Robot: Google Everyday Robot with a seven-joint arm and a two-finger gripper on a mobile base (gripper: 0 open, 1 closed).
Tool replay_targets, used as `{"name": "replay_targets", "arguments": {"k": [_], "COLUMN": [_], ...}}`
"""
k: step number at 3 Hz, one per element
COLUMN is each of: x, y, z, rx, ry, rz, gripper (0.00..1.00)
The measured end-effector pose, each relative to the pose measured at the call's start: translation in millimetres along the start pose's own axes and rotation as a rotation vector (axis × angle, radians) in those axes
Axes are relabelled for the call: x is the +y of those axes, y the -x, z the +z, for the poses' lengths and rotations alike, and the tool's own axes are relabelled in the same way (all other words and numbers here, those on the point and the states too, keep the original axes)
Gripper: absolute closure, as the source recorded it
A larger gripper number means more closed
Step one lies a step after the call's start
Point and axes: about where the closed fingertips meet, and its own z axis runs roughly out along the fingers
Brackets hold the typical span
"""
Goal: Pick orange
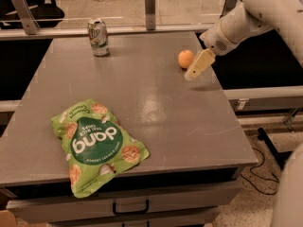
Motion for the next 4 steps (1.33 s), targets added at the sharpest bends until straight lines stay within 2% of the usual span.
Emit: {"name": "replay_targets", "arguments": {"k": [1, 2, 3, 4], "x": [-14.8, -16.8, -10.5, 15.8], "y": [-1.3, 3.8, 10.6, 25.7], "z": [24.0, 35.1, 32.2, 29.3], "rx": [-0.020, -0.058, -0.093, -0.128], "ry": [0.016, 0.057, 0.098, 0.173], "rz": [0.067, 0.118, 0.135, 0.106], "gripper": [0.00, 0.18, 0.41, 0.64]}}
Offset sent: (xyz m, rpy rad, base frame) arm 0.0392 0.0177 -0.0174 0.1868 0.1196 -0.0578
